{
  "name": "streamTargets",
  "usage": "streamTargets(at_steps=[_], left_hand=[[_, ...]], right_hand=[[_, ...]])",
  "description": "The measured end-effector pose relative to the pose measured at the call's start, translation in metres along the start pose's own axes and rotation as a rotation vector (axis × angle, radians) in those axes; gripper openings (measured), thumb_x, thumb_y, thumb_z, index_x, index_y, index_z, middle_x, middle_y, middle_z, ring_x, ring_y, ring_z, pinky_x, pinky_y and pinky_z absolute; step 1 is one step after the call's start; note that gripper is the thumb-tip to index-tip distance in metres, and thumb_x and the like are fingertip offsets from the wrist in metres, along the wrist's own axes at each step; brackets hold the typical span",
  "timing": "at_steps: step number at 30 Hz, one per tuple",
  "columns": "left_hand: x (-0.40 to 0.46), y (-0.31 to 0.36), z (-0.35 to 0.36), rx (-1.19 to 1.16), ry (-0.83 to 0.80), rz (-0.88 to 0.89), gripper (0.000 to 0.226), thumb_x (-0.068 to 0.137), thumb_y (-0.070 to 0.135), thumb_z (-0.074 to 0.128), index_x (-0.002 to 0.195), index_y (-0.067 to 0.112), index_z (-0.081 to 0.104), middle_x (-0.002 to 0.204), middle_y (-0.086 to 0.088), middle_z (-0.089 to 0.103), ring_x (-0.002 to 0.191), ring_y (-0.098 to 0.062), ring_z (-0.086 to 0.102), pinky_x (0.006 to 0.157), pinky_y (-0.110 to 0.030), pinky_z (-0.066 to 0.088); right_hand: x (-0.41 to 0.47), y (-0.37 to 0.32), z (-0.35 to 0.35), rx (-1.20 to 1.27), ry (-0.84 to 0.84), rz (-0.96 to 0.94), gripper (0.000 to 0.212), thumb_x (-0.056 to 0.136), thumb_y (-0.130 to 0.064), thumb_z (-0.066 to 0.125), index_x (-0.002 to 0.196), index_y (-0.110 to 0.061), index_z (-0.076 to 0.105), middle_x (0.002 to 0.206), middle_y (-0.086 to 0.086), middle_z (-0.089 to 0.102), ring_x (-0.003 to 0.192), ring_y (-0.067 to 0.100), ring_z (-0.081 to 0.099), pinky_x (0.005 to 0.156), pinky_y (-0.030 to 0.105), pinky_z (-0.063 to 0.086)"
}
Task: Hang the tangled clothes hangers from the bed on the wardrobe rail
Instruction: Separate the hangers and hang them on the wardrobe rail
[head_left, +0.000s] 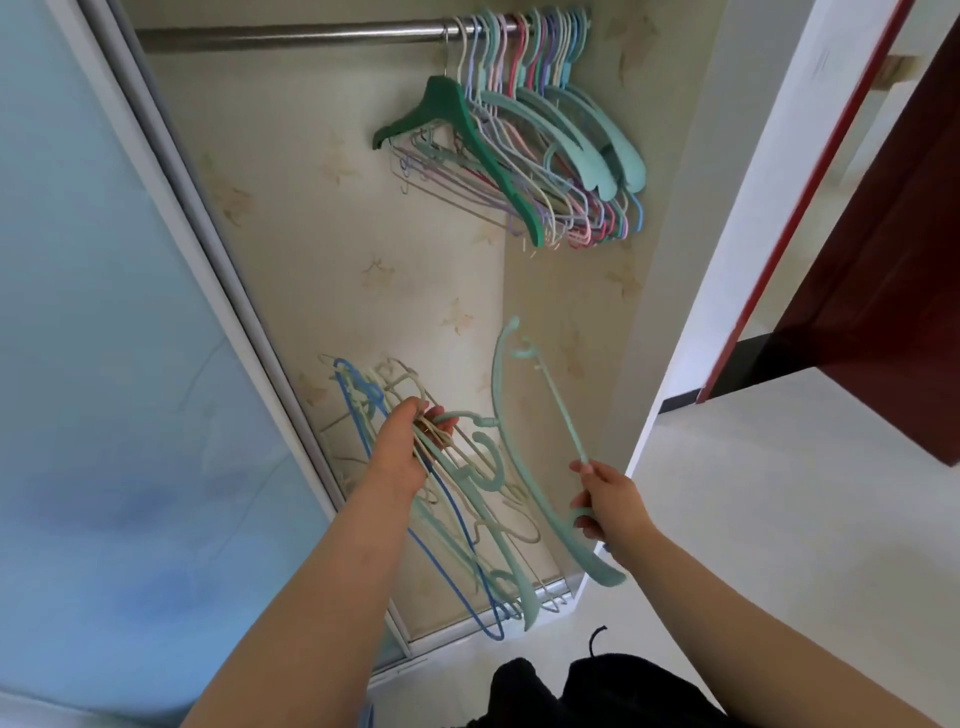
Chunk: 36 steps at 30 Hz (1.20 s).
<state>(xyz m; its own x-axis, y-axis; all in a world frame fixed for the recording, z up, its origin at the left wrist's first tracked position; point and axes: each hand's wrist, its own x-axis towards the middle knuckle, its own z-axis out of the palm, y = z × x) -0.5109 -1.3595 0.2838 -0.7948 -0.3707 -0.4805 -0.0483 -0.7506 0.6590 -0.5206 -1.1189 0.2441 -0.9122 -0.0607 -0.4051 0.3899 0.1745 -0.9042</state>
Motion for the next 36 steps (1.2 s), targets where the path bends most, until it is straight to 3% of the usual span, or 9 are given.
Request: streamTargets(at_steps=[4,7,9,12,15,18,21,28,36], left_hand=[[0.001,-0.005,0.000,0.115,0.001,0.073,0.025,0.095,0.011,0.046,0.070,0.008,0.051,0.060,-0.006,0.065,0.049,-0.017,0.065,0.077,-0.036,0.052],[0.002,-0.008,0.003,0.215,0.009,0.115,0.017,0.091,0.008,0.048,0.074,0.005,0.053,0.058,-0.005,0.066,0.049,-0.016,0.064,0.074,-0.035,0.052],[0.003,-0.009,0.006,0.237,0.009,0.126,0.013,0.089,0.008,0.050,0.077,0.004,0.054,0.061,-0.006,0.067,0.051,-0.017,0.064,0.076,-0.037,0.053],[0.001,-0.005,0.013,0.244,-0.029,0.136,0.018,0.091,0.008,0.048,0.074,0.006,0.054,0.065,-0.007,0.070,0.054,-0.018,0.066,0.074,-0.035,0.053],[-0.006,0.009,0.019,0.198,-0.144,0.107,0.025,0.094,0.012,0.043,0.070,0.014,0.047,0.082,-0.009,0.074,0.065,-0.021,0.070,0.070,-0.031,0.051],[-0.010,0.029,0.022,0.156,-0.197,0.089,0.028,0.095,0.017,0.042,0.067,0.018,0.042,0.094,-0.013,0.074,0.073,-0.024,0.070,0.068,-0.029,0.053],[-0.010,0.042,0.025,0.132,-0.164,0.096,0.027,0.095,0.017,0.043,0.068,0.015,0.044,0.084,-0.014,0.073,0.057,-0.020,0.064,0.057,-0.024,0.053],[-0.008,0.053,0.023,0.219,-0.014,0.145,0.017,0.091,0.013,0.049,0.075,0.012,0.049,0.061,-0.004,0.054,0.045,-0.017,0.053,0.044,-0.022,0.046],[-0.010,0.072,0.022,0.231,0.052,0.132,0.014,0.093,0.017,0.053,0.081,0.011,0.053,0.060,-0.005,0.055,0.057,-0.021,0.059,0.054,-0.028,0.050]], right_hand=[[-0.005,-0.021,-0.010,-0.520,-0.211,0.080,0.055,0.095,-0.057,0.040,0.110,-0.008,0.062,0.094,0.006,0.059,0.075,0.017,0.058,0.073,0.025,0.044],[-0.009,-0.028,-0.015,-0.680,-0.425,0.143,0.081,0.074,-0.083,0.041,0.106,-0.012,0.062,0.095,0.003,0.063,0.084,0.016,0.063,0.080,0.030,0.052],[-0.012,-0.029,-0.017,-0.677,-0.560,0.209,0.084,0.066,-0.082,0.057,0.117,-0.015,0.055,0.101,0.004,0.061,0.093,0.021,0.062,0.078,0.031,0.055],[-0.010,-0.033,-0.020,-0.712,-0.564,0.145,0.060,0.069,-0.058,0.071,0.109,-0.017,0.054,0.096,0.004,0.058,0.085,0.019,0.059,0.065,0.026,0.051],[-0.008,-0.040,-0.029,-0.546,-0.510,0.100,0.047,0.066,-0.050,0.068,0.092,-0.012,0.058,0.082,0.005,0.056,0.065,0.015,0.051,0.059,0.025,0.041],[-0.004,-0.043,-0.048,-0.168,-0.562,0.242,0.046,0.070,-0.036,0.067,0.104,-0.007,0.055,0.100,0.015,0.067,0.062,0.016,0.051,0.055,0.025,0.042],[-0.003,-0.054,-0.053,-0.002,-0.603,0.269,0.051,0.075,-0.034,0.067,0.111,-0.001,0.053,0.119,0.023,0.064,0.068,0.019,0.053,0.055,0.026,0.045],[-0.007,-0.118,0.014,-0.019,-0.414,0.014,0.033,0.090,-0.040,0.058,0.102,-0.010,0.056,0.100,0.013,0.061,0.069,0.018,0.060,0.057,0.026,0.048],[-0.008,-0.207,0.083,0.007,-0.498,-0.143,0.036,0.087,-0.048,0.060,0.092,-0.013,0.052,0.078,0.009,0.056,0.064,0.018,0.058,0.056,0.026,0.047]])
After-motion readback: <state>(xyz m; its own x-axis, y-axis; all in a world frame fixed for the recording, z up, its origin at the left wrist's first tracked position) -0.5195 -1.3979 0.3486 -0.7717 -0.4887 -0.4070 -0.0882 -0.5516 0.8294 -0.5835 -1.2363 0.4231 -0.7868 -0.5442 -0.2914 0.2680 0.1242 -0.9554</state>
